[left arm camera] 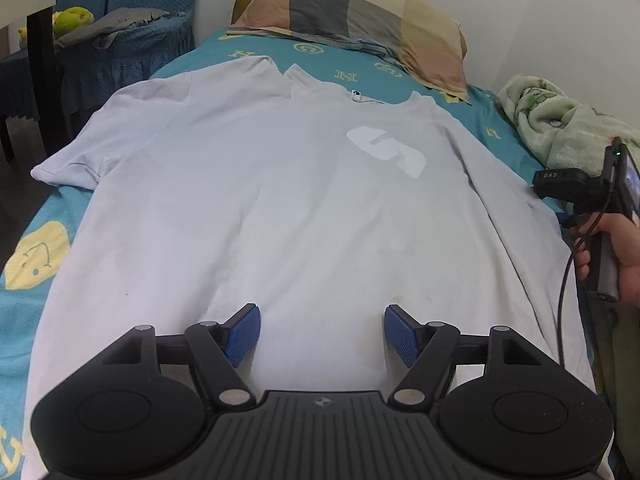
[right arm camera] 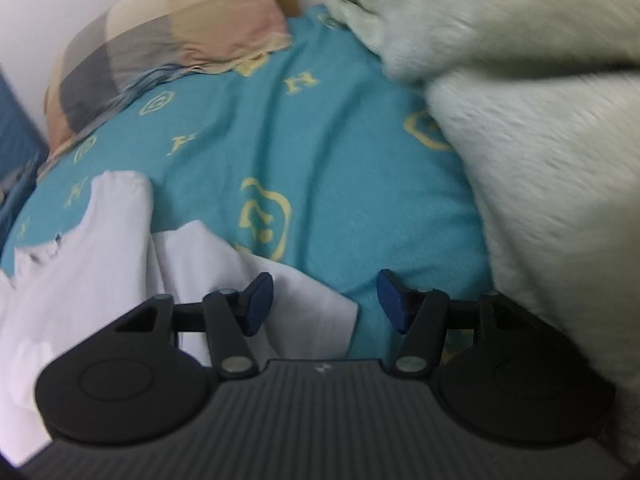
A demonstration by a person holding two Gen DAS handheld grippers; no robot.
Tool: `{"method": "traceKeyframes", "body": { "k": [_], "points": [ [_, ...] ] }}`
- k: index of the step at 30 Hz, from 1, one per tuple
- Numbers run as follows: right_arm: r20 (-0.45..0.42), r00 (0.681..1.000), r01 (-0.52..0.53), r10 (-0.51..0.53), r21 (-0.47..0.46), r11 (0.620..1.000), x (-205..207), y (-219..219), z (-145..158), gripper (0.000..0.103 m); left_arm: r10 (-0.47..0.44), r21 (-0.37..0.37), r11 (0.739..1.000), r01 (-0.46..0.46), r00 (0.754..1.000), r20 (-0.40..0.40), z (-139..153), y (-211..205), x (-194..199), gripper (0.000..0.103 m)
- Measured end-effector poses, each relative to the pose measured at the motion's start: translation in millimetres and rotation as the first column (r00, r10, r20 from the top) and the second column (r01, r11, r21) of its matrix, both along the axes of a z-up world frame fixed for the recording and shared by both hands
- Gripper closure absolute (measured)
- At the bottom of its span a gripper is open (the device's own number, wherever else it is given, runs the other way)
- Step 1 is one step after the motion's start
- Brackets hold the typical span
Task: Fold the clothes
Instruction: 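Move the right gripper to the sleeve and grasp it, then fold the held sleeve over the shirt body with the right gripper and release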
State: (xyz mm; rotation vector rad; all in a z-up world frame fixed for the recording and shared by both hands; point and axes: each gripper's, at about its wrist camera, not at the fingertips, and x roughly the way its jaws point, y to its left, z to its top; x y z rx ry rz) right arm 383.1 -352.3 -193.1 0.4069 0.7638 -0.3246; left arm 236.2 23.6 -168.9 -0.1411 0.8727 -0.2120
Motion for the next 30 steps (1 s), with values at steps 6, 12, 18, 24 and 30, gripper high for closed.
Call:
{"method": "traceKeyframes", "body": {
  "k": [6,12,18,24,30],
  "points": [
    [-0.031,0.999,-0.041,0.039,-0.09,0.995,6,11,11,0.098,0.029,-0.07,0.997,-0.03,1.0,-0.007,4,10,1,0.032],
    [0.046,0.999,0.028,-0.016,-0.267,0.963,-5,-3,75,0.098,0.072,-0.098,0.993,-0.071,0.997,0.008,14,22,2,0.033],
    [0.056,0.998,0.045,-0.028,-0.334,0.941,-5,-9,127,0.098,0.107,-0.133,0.986,-0.105,0.994,0.011,20,31,5,0.034],
    [0.089,0.994,-0.042,0.063,-0.221,0.974,-5,54,168,0.098,0.117,-0.166,0.98,-0.108,0.992,0.05,38,42,4,0.034],
    [0.083,0.97,-0.216,0.229,-0.141,0.966,3,161,175,0.098,0.148,-0.192,0.973,-0.131,0.986,0.079,49,60,-1,0.034]
  ]
}}
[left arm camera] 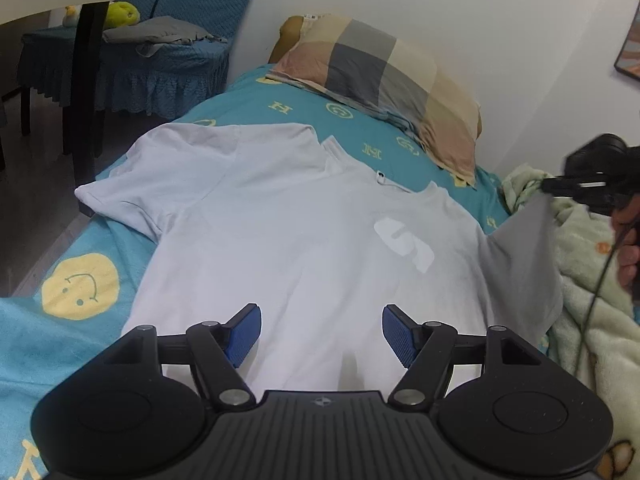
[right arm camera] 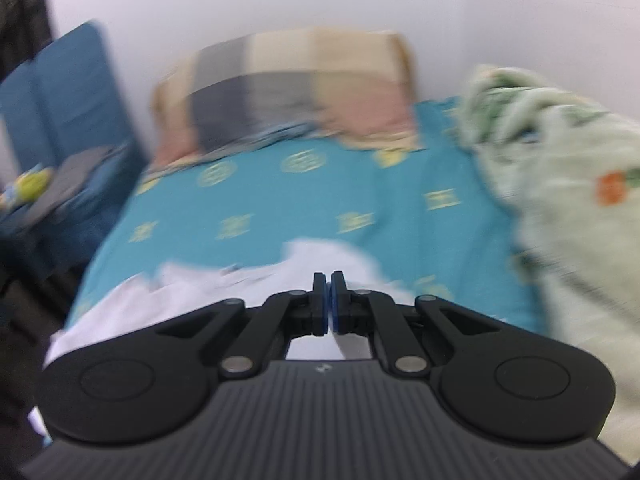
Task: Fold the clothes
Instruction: 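Fold the held sleeve over the shirt body with the right gripper and release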
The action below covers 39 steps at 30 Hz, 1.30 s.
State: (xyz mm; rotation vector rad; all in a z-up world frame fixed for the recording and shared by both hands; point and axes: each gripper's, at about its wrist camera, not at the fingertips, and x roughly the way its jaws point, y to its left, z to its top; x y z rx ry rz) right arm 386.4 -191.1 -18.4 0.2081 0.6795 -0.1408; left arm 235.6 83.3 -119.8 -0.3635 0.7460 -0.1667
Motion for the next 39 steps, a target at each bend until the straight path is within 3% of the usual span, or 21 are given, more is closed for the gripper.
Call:
{"method": "traceKeyframes", "body": {
  "k": [7,12,14,16,17,21,25,27,31,33,34,37,39],
  "points": [
    [-0.101,0.98,-0.169,0.172,0.038,0.985,28,79,-64,0.096,0.01,-0.048,0.999,-0.011,0.999,-0.031,-14,18,3,0.034],
    [-0.087,0.952,-0.29,0.292,0.031,0.956,13,83,-67,0.091,-0.014,-0.056,0.998,0.013,1.0,-0.025,-16,17,3,0.035],
    [-0.064,0.942,-0.328,0.33,0.042,0.944,3,73,-59,0.058,-0.023,-0.055,0.998,0.021,0.999,-0.025,-16,15,2,0.035],
    [-0.011,0.933,-0.359,0.359,0.028,0.933,-11,63,-49,0.04,-0.028,-0.054,0.998,0.027,0.999,-0.027,-16,14,1,0.035],
    [0.021,0.93,-0.367,0.366,0.011,0.93,-18,56,-44,0.039,-0.029,-0.053,0.998,0.028,0.999,-0.028,-16,13,1,0.035],
    [0.017,0.947,-0.321,0.321,-0.006,0.947,-27,18,-47,0.039,-0.023,-0.051,0.998,0.022,1.0,-0.021,-13,11,-2,0.034],
    [-0.04,0.977,-0.207,0.209,0.039,0.978,-27,-31,-81,0.039,-0.032,-0.044,0.999,0.031,0.999,-0.02,-14,6,-2,0.034],
    [-0.028,0.983,-0.181,0.183,0.068,0.981,-30,-50,-97,0.039,-0.034,-0.032,0.999,0.033,0.999,-0.02,-16,4,-1,0.034],
    [0.041,0.969,-0.246,0.243,0.21,0.946,-38,-65,-118,0.039,-0.034,-0.05,0.998,0.033,0.999,-0.028,-21,4,4,0.034],
    [0.081,0.956,-0.292,0.281,0.196,0.936,-44,-53,-120,0.038,-0.033,-0.054,0.998,0.031,0.999,-0.029,-23,4,6,0.034],
    [0.076,0.951,-0.307,0.298,0.166,0.937,-46,-45,-119,0.041,-0.033,-0.051,0.998,0.031,0.999,-0.028,-24,3,6,0.034],
    [0.051,0.943,-0.331,0.328,0.097,0.939,-51,-21,-114,0.094,-0.034,-0.041,0.999,0.033,0.999,-0.026,-25,2,6,0.035],
    [0.086,0.941,-0.335,0.326,0.114,0.935,-62,-12,-105,0.095,-0.026,-0.049,0.998,0.025,1.0,-0.015,-23,4,5,0.035]
  ]
}}
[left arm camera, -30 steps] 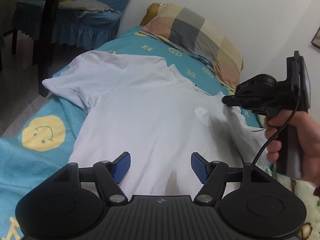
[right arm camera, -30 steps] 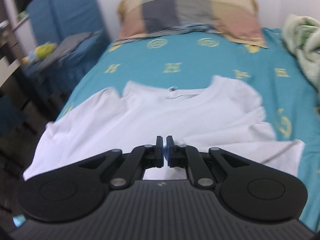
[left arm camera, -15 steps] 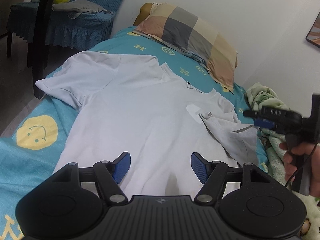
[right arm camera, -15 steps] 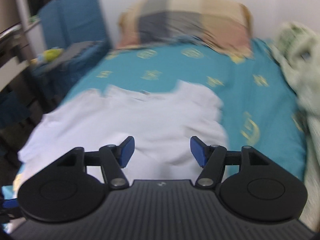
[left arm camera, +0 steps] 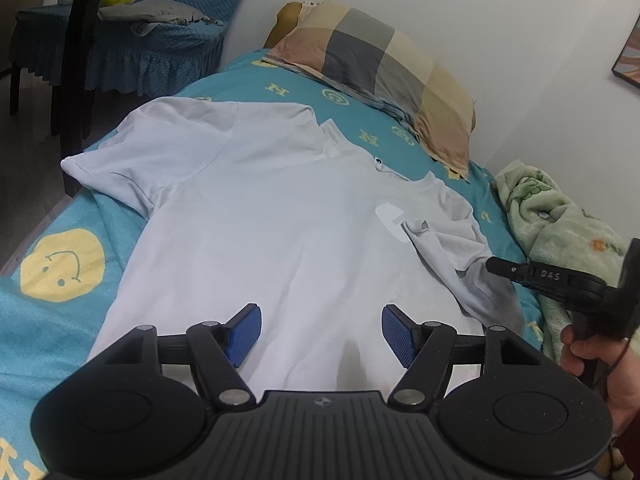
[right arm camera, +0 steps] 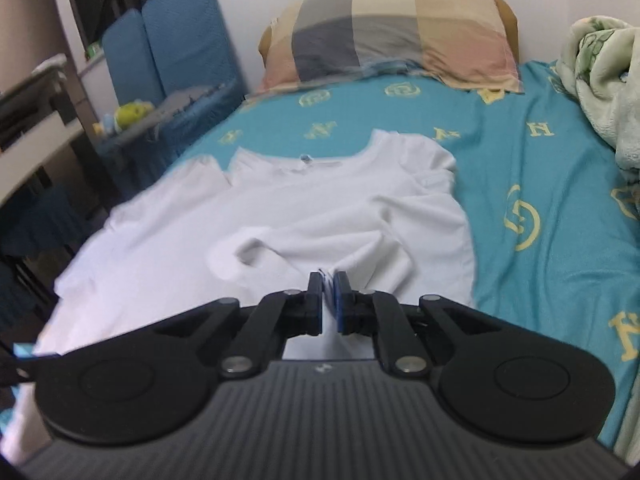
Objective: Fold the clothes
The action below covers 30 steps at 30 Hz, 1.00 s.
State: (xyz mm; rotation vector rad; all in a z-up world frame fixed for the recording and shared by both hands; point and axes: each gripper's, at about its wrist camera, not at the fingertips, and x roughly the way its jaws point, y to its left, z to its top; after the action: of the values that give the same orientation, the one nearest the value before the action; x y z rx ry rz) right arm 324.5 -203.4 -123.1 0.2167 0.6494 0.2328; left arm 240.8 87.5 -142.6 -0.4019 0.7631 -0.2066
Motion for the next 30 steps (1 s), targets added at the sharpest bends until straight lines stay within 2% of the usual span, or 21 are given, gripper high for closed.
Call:
{"method": "traceKeyframes", "body": {
  "k": [4,6,9,12,15,16,18,20,21,22,24,26,30],
  "points": [
    [0.062,0.996,-0.065,0.064,0.017,0.998,-30,27,21,0.095,0.02,-0.031,0.999,-0.019,0.999,0.026,5,6,-2,0.035],
    [0.036,0.997,-0.07,0.07,0.011,0.997,-40,39,15,0.095,0.023,-0.054,0.998,-0.021,0.999,0.029,7,9,-3,0.036],
    [-0.029,0.995,-0.095,0.092,-0.106,0.99,-49,66,-10,0.095,0.019,-0.062,0.998,-0.016,0.999,0.038,8,10,-2,0.036],
    [-0.108,0.992,-0.077,0.063,-0.134,0.988,-46,73,-34,0.093,0.0,-0.073,0.997,0.004,0.999,0.044,8,10,-2,0.036],
    [-0.139,0.99,-0.035,0.02,-0.111,0.993,-56,67,-20,0.091,-0.018,-0.109,0.994,0.023,0.999,0.042,6,11,-2,0.036],
    [-0.149,0.989,-0.021,0.005,-0.104,0.994,-59,66,-16,0.087,-0.022,-0.124,0.992,0.027,0.999,0.041,6,12,-1,0.036],
    [-0.17,0.985,0.009,-0.024,-0.088,0.996,-67,62,-6,0.07,-0.027,-0.161,0.986,0.033,0.999,0.039,5,15,-1,0.035],
    [-0.167,0.984,0.055,-0.061,-0.039,0.998,-91,54,9,0.042,-0.031,-0.178,0.983,0.037,0.999,0.04,3,16,-1,0.035],
    [-0.165,0.984,0.072,-0.074,-0.014,0.997,-106,50,16,0.037,-0.034,-0.177,0.983,0.041,0.999,0.04,3,16,-2,0.035],
    [-0.16,0.982,0.101,-0.099,0.001,0.995,-119,48,22,0.033,-0.038,-0.176,0.983,0.045,0.998,0.041,2,16,-2,0.035],
    [-0.143,0.98,0.146,-0.141,0.024,0.989,-145,44,32,0.033,-0.046,-0.174,0.983,0.052,0.998,0.042,1,16,-3,0.035],
    [-0.091,0.985,0.147,-0.145,0.016,0.989,-160,44,36,0.033,-0.053,-0.163,0.985,0.06,0.998,0.045,1,13,-4,0.035],
    [-0.055,0.984,0.166,-0.169,-0.051,0.985,-151,44,30,0.033,-0.06,-0.17,0.983,0.069,0.997,0.058,4,4,-6,0.035]
  ]
}}
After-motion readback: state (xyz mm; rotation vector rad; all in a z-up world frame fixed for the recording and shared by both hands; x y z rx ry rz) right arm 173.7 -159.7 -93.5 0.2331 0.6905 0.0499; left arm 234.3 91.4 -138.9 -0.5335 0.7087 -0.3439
